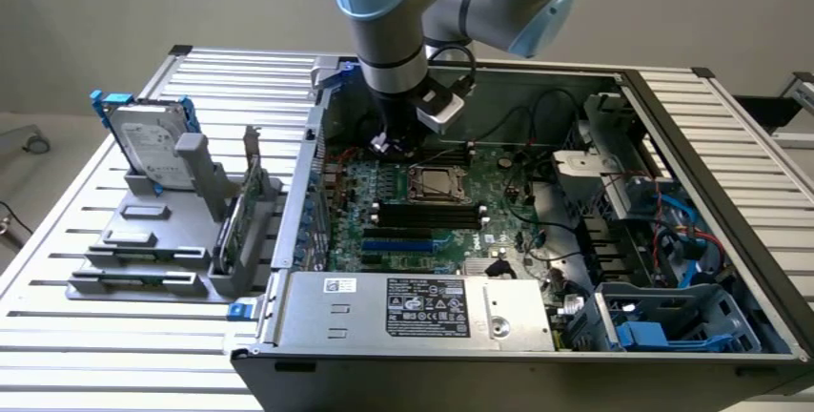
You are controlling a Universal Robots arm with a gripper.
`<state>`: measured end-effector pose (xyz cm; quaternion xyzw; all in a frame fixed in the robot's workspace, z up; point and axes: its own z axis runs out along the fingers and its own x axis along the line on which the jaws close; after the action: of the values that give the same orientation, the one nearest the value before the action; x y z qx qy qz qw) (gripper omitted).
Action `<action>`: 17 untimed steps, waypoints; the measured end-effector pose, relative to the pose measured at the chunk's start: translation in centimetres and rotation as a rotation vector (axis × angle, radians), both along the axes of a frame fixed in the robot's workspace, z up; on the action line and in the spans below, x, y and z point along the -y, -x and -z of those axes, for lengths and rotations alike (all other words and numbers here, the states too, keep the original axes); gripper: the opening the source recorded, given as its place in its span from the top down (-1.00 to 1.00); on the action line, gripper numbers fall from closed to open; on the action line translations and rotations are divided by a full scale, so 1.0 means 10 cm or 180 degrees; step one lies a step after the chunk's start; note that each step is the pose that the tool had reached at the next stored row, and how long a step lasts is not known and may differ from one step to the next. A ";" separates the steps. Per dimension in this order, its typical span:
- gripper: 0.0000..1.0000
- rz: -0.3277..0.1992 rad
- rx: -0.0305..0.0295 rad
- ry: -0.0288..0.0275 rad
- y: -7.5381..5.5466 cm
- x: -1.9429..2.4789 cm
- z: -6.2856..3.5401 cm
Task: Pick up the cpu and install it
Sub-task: 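Install the first cpu locking lever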
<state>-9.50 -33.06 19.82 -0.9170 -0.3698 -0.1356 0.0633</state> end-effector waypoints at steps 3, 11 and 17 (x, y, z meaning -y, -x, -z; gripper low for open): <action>0.78 0.0000 0.0000 0.0002 0.00 0.000 0.008; 0.78 0.0000 0.0000 0.0011 -0.04 0.000 0.027; 0.78 0.0000 0.0000 0.0023 -0.06 0.000 0.039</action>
<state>-8.92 -33.06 19.43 -0.9172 -0.3703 -0.1343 0.0600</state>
